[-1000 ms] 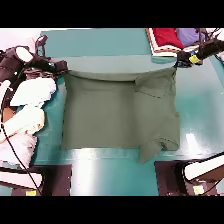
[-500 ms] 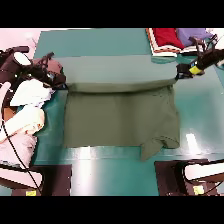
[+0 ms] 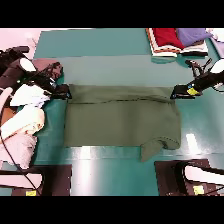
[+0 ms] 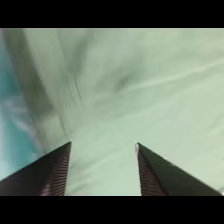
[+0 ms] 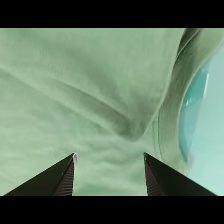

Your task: Fold the shirts.

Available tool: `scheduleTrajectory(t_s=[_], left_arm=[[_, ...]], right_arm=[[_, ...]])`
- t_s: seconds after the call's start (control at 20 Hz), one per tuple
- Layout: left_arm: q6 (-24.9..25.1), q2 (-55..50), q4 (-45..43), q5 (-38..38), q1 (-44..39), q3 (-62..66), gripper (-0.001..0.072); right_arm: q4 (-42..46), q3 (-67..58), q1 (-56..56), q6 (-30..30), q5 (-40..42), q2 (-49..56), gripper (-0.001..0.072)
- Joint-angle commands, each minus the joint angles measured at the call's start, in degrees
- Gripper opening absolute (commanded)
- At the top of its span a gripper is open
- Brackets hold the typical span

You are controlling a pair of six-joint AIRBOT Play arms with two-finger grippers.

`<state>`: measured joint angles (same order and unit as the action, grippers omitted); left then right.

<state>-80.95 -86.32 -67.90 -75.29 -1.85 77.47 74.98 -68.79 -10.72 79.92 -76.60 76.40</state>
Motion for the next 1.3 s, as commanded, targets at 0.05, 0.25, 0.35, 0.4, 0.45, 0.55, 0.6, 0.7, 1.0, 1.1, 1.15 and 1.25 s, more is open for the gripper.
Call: scheduleTrajectory(t_s=[0.05, 0.25, 0.35, 0.4, 0.45, 0.55, 0.6, 0.7, 1.0, 1.1, 1.15, 1.25], left_arm=[[-3.5, 12.9, -11.6, -3.7, -0.2, -8.9, 0.0487], [-6.3, 25.1, -11.0, -3.0, -0.2, -29.7, 0.0648], [-7.2, 28.5, -9.1, -3.2, -0.2, -37.0, 0.0648], [-7.1, 29.3, -7.1, -3.0, -0.2, -39.7, 0.0648], [-7.2, 29.7, -5.5, -2.5, -0.2, -41.6, 0.0647], [-7.2, 30.0, -1.4, -1.0, -0.2, -44.6, 0.0648], [-7.1, 30.0, 0.8, 0.0, -0.2, -45.8, 0.0647], [-7.1, 30.0, 2.5, 2.2, -0.2, -47.8, 0.0648], [-7.1, 30.0, 5.8, 7.5, -5.5, -49.4, 0.0318], [-5.7, 30.0, 5.6, 7.3, -5.7, -48.4, 0.0025], [-5.6, 30.0, 4.9, 6.8, -5.7, -47.0, 0.0025], [-5.6, 30.8, 3.9, 5.9, -5.7, -44.1, 0.0026]], right_arm=[[-0.4, 1.0, -0.3, 0.1, -4.6, -4.3, 0.0479], [-0.5, 5.7, 0.4, 0.1, -4.4, -13.2, 0.0479], [-0.5, 7.2, 0.4, 0.1, -4.4, -16.2, 0.0479], [-0.5, 7.6, 0.4, 0.1, -4.4, -17.3, 0.0479], [-0.5, 7.6, 0.4, 0.1, -4.4, -17.9, 0.0478], [-0.5, 7.6, 0.4, 0.2, -4.4, -19.0, 0.0479], [-0.5, 7.6, 0.4, 0.2, -4.4, -19.3, 0.0479], [-0.5, 7.6, 0.4, 0.2, -4.4, -19.9, 0.0479], [-0.4, 8.0, -0.3, 1.1, -5.2, -22.0, 0.0478], [-0.3, 9.8, -2.4, 1.1, -7.5, -22.8, 0.0447], [0.1, 11.6, -4.1, 1.1, -9.0, -23.5, 0.0446], [1.1, 17.9, -8.9, 1.1, -11.7, -25.6, 0.0449]])
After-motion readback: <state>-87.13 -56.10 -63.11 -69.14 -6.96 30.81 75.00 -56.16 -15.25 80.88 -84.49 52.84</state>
